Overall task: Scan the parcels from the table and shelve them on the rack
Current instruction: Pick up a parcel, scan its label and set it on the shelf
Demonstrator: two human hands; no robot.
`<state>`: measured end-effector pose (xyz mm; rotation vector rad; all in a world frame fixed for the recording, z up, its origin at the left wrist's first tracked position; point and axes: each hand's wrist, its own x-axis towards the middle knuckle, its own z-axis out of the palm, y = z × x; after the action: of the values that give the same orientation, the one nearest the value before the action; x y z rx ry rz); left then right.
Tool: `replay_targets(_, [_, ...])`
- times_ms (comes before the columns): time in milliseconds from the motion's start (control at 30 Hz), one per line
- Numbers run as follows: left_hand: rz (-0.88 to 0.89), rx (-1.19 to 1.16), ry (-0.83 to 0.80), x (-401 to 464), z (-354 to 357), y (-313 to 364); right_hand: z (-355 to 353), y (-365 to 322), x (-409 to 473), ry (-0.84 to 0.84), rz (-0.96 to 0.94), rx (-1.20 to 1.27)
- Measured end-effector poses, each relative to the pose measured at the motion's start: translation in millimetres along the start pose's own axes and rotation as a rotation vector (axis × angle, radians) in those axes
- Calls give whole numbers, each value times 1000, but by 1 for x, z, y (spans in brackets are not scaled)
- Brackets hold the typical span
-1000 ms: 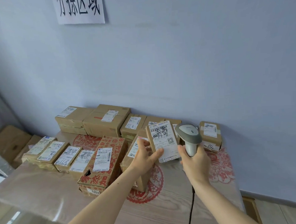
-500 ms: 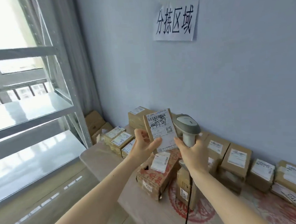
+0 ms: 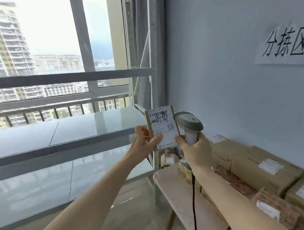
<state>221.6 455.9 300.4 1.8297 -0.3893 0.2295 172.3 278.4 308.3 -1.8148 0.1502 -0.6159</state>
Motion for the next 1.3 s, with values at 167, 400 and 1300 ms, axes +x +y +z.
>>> replay_targets(167, [66,95,106,18,-91,-4,93,-41,14,-70,-34,112])
replay_targets(400, [69,161,286,39,-193,-3,192,-103,30,-208,-137,295])
replay_targets(1300, [151,463,492,124,-541,-22,535,-299,89,-636,-359,404])
